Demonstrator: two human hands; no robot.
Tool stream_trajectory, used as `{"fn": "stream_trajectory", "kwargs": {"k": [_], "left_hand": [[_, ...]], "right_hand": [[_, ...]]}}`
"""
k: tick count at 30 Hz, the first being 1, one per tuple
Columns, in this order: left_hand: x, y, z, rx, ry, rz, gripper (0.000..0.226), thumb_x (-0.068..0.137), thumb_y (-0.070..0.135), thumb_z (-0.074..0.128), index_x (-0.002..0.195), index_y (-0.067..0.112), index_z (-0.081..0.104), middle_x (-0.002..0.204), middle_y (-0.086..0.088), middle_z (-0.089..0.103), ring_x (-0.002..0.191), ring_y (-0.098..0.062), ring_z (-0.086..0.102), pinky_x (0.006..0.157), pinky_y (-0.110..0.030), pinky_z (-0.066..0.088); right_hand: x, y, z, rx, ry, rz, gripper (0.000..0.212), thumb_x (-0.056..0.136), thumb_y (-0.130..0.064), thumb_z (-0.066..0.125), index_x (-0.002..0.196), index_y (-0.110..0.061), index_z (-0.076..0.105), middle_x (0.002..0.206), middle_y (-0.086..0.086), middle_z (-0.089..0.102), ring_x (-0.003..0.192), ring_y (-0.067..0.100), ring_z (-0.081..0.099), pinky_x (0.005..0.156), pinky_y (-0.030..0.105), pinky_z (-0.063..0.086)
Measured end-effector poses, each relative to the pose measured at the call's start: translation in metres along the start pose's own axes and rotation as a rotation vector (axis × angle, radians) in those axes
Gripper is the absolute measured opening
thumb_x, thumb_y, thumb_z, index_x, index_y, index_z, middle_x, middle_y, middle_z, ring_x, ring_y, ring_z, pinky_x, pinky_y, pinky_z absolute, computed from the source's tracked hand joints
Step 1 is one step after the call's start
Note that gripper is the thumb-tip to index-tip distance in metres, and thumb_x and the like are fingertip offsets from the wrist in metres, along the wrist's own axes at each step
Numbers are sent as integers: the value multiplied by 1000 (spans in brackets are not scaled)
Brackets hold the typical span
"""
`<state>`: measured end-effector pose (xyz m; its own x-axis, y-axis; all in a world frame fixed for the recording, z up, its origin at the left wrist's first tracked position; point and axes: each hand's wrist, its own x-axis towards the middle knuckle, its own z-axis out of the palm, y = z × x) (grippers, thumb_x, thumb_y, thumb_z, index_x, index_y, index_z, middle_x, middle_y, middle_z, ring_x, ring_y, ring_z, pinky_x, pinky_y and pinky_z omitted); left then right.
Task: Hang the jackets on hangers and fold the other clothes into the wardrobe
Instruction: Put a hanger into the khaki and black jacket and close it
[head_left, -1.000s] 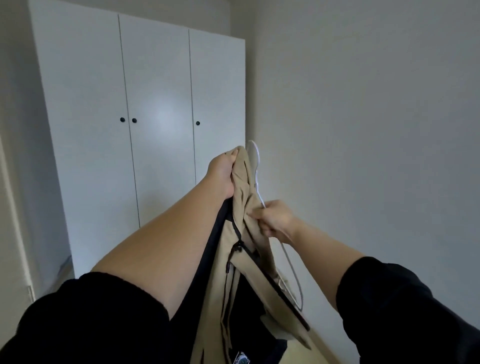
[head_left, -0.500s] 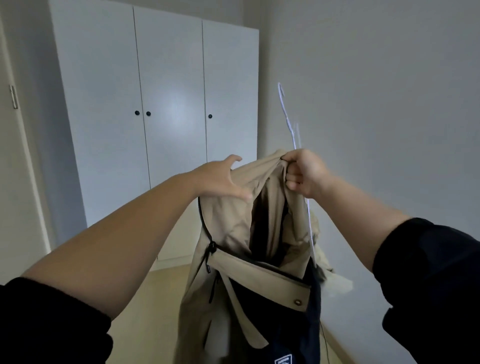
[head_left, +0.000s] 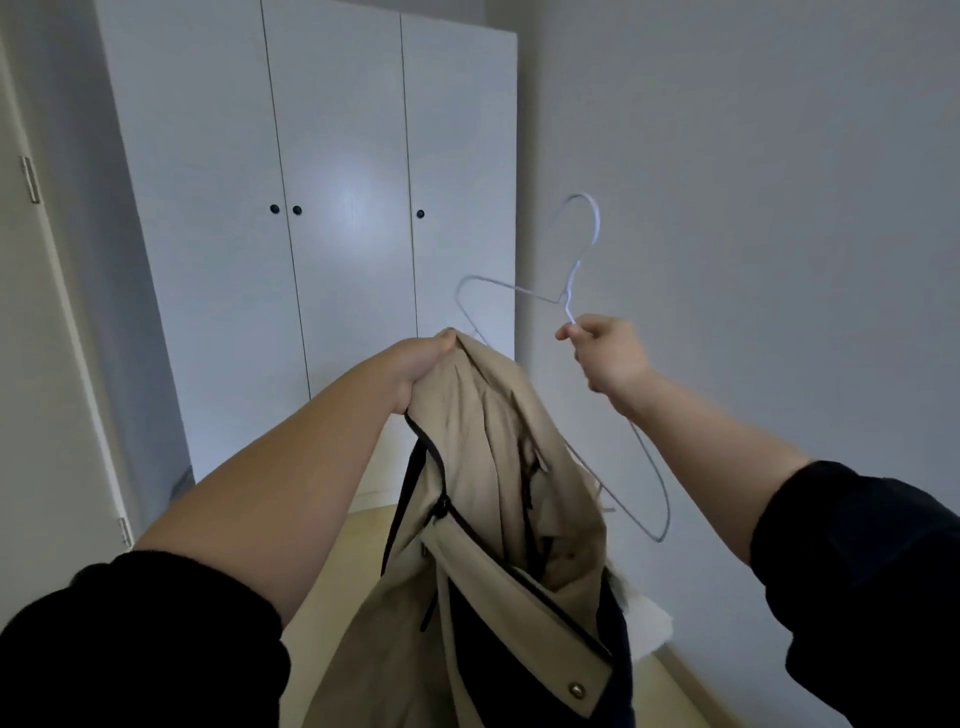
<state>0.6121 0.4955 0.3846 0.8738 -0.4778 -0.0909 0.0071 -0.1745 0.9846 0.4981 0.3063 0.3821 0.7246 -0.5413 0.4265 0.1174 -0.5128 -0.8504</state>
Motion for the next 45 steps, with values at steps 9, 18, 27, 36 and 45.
{"fn": "stream_trajectory", "kwargs": {"k": [9,18,27,36,45], "left_hand": [[14,0,5,195,381,119,58,100,47,34,137,3,43,135,-12,50,108,-25,50,90,-30,40],[26,-15,2,252,457,141,50,99,48,38,123,6,51,132,-15,53,105,-28,53,87,-31,40],[31,-22,-11,433,550,162,29,99,15,36,127,9,46,80,-7,40,79,-23,38,65,-28,33],[44,-33,2,442,561,349,42,96,33,46,61,11,49,64,1,48,74,-23,50,68,-28,35],[40,-46,15,548,605,369,35,91,24,46,58,14,41,65,-2,48,70,-23,48,59,-28,33]], "right_hand": [[-16,20,2,-42,326,-142,40,100,-29,43,73,-6,59,54,0,46,59,23,43,57,30,32],[-24,47,-25,-103,378,35,52,102,-34,38,56,-14,22,53,4,22,51,21,19,51,33,14],[-27,67,-36,-374,263,91,57,101,-42,35,54,-11,28,50,7,31,48,25,31,48,32,23],[-31,64,-28,-406,192,28,58,100,-41,38,52,-12,25,49,7,26,48,23,25,48,33,20],[-36,80,-52,-271,218,85,53,98,-36,43,54,-15,21,53,6,20,52,22,18,50,33,17]]}}
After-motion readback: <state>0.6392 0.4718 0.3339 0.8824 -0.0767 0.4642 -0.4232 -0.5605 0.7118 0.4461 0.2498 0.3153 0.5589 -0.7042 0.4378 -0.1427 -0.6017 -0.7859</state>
